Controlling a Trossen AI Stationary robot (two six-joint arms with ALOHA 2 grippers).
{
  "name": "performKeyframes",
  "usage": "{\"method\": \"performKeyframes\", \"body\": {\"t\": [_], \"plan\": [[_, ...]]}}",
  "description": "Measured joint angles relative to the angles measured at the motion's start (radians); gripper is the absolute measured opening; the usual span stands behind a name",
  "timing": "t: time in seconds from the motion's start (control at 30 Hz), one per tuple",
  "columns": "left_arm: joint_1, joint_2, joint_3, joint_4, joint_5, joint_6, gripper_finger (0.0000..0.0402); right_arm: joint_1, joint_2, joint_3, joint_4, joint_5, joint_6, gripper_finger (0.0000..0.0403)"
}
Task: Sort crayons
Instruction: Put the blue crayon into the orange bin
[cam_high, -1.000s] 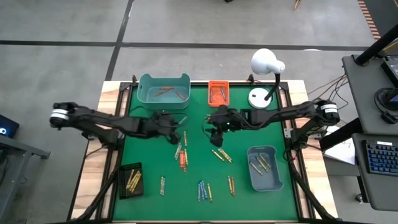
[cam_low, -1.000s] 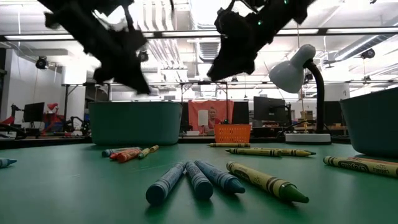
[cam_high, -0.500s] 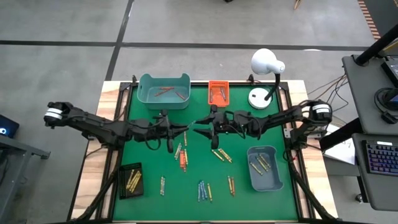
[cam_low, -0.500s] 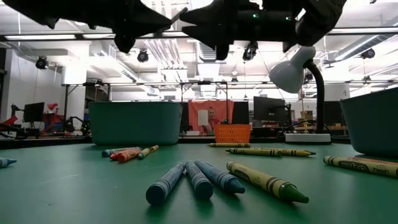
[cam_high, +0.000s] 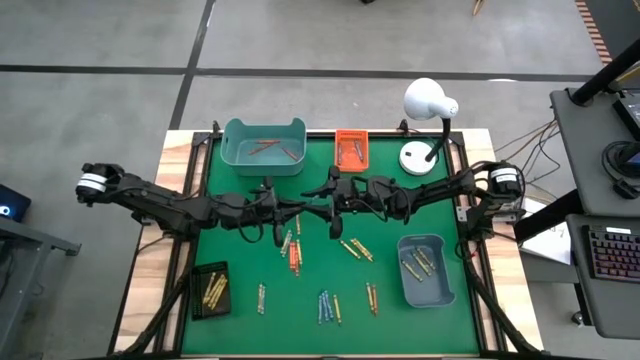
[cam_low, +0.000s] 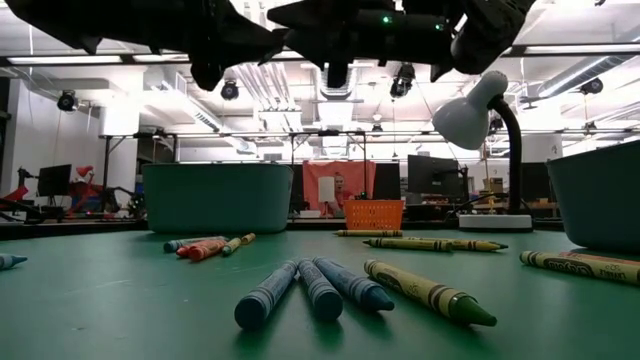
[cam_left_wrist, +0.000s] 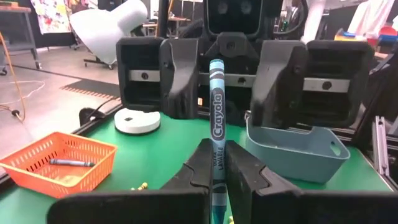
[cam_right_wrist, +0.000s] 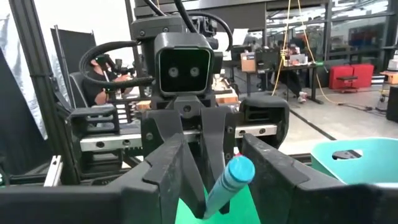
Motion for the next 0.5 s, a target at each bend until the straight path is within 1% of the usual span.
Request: {"method": "performKeyframes", "body": {"t": [0.1,0.27,0.4,0.5], "plan": [[0.0,-0.001,0.0,0.001,0.0,0.0,0.0002,0.0,0.0,0.0,0.001,0.002,0.01,0.0118],[0.001,-0.002,0.0,0.0,0.0,0.009,0.0005,0.0,0.0,0.0,0.0,0.003,0.023,0.0024],[0.001,-0.015,0.0,-0.017,0.016,0.013,0.003,-0.005,-0.007,0.002,-0.026,0.001,0.023,0.0015],[0.002,-0.047,0.0,-0.064,0.022,0.012,0.0066,-0.025,-0.03,0.027,-0.161,0.002,0.028,0.0015]]}}
